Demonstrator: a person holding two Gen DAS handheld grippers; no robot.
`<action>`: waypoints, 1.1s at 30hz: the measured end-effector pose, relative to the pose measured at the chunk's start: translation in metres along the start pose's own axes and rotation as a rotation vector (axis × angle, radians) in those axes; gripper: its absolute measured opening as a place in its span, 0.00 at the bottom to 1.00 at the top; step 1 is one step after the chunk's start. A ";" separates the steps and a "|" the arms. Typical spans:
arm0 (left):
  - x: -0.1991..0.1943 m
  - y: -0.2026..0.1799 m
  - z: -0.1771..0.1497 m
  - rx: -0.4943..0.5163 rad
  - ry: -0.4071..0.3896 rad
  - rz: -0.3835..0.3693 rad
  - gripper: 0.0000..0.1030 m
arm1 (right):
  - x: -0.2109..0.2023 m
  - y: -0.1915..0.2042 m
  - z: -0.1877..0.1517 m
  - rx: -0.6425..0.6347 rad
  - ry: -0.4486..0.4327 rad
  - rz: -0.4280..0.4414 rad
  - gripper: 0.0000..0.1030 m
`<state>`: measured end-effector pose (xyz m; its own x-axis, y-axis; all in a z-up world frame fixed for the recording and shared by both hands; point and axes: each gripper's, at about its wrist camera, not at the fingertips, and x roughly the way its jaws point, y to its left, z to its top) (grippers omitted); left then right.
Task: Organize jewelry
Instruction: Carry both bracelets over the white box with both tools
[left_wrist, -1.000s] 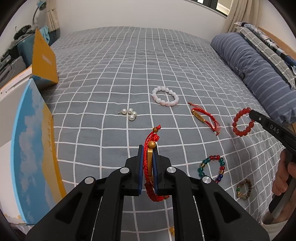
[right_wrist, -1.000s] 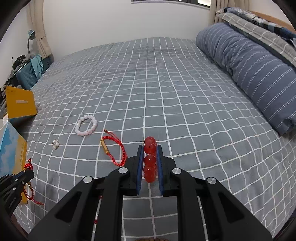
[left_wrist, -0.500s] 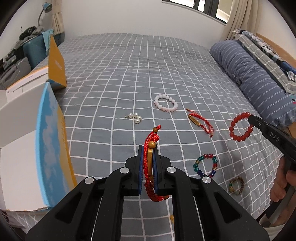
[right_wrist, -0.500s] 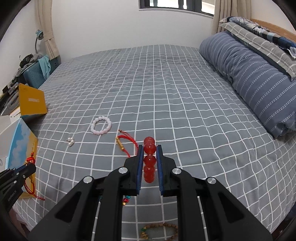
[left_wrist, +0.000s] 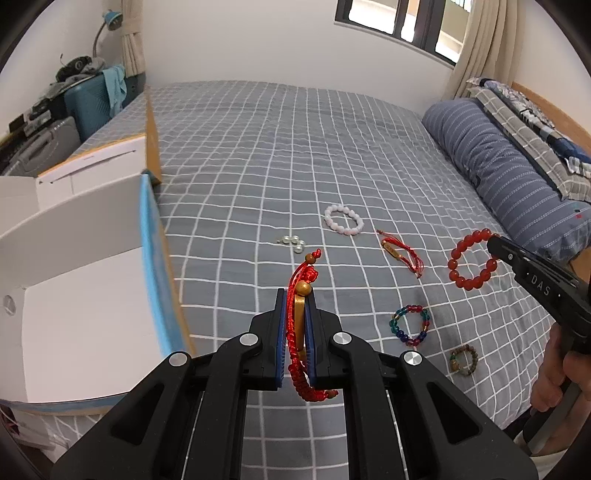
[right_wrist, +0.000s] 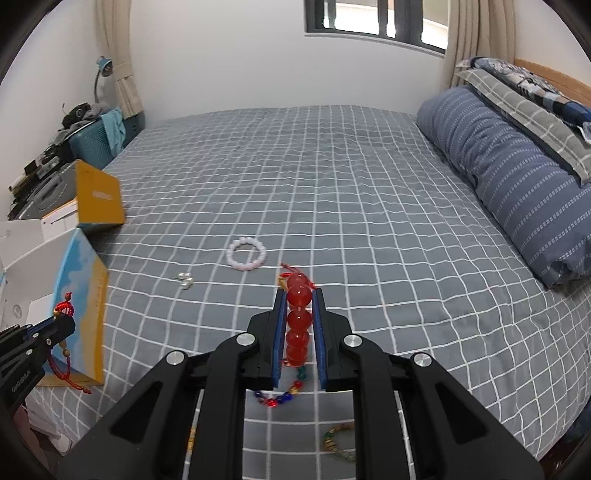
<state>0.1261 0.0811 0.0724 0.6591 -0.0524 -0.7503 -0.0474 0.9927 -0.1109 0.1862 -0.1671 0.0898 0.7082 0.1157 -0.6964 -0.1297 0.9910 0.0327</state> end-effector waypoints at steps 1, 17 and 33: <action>-0.004 0.003 0.000 -0.005 -0.003 0.003 0.08 | -0.003 0.004 0.000 -0.004 -0.002 0.004 0.13; -0.055 0.047 0.000 -0.057 -0.052 0.059 0.08 | -0.038 0.080 0.009 -0.058 -0.044 0.096 0.13; -0.101 0.145 -0.014 -0.177 -0.098 0.264 0.08 | -0.054 0.215 0.010 -0.181 -0.052 0.279 0.13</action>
<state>0.0418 0.2286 0.1232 0.6751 0.2231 -0.7032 -0.3497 0.9361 -0.0388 0.1268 0.0402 0.1415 0.6619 0.3887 -0.6410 -0.4411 0.8933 0.0862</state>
